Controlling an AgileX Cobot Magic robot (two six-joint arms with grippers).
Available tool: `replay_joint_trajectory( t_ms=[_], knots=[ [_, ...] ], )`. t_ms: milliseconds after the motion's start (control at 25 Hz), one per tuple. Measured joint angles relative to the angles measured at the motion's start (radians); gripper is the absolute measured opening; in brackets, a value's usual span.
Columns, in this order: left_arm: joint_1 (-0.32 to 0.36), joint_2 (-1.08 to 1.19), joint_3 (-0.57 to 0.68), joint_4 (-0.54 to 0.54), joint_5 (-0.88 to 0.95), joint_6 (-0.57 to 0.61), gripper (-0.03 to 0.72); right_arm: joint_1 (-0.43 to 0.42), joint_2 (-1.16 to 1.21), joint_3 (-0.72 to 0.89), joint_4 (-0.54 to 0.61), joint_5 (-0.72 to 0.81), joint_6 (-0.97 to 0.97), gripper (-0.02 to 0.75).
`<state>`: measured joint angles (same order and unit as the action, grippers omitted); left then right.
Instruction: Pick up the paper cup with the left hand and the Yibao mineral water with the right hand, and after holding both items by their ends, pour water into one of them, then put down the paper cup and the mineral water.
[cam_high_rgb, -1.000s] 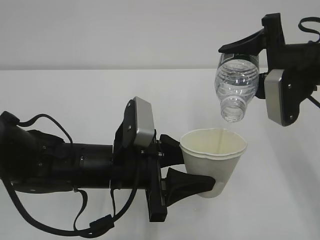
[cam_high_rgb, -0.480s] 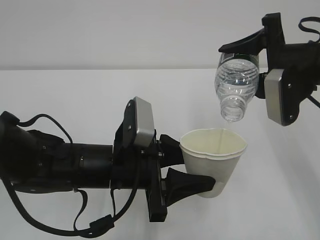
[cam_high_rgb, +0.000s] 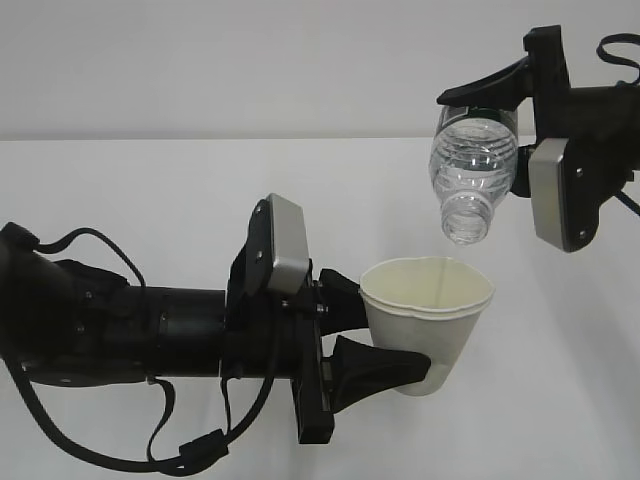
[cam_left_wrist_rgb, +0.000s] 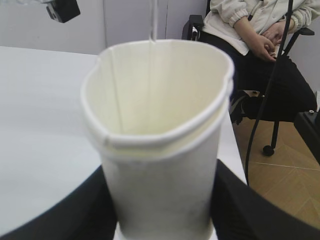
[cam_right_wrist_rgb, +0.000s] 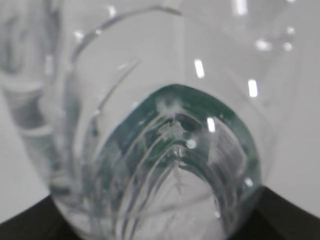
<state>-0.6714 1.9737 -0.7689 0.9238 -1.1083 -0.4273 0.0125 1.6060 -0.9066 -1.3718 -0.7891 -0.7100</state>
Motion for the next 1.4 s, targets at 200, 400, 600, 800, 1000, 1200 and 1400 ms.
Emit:
replay_joint_trajectory(
  t_ms=[200,400,600,800,1000,1200,1400],
  knots=[
    [0.0,0.0,0.0,0.0,0.002,0.0,0.397,0.0,0.0,0.0,0.0,-0.002,-0.002,0.489],
    [0.0,0.0,0.0,0.0,0.002,0.0,0.397,0.0,0.0,0.0,0.0,-0.006,-0.002,0.489],
    [0.0,0.0,0.0,0.0,0.002,0.0,0.397,0.0,0.0,0.0,0.0,-0.006,-0.002,0.489],
    [0.0,0.0,0.0,0.0,0.002,0.0,0.397,0.0,0.0,0.0,0.0,-0.009,-0.01,0.489],
    [0.0,0.0,0.0,0.0,0.002,0.0,0.397,0.0,0.0,0.0,0.0,-0.012,-0.012,0.489],
    [0.0,0.0,0.0,0.0,0.002,0.0,0.397,0.0,0.0,0.0,0.0,-0.012,-0.012,0.489],
    [0.0,0.0,0.0,0.0,0.002,0.0,0.396,0.0,0.0,0.0,0.0,-0.012,-0.012,0.489]
  ],
)
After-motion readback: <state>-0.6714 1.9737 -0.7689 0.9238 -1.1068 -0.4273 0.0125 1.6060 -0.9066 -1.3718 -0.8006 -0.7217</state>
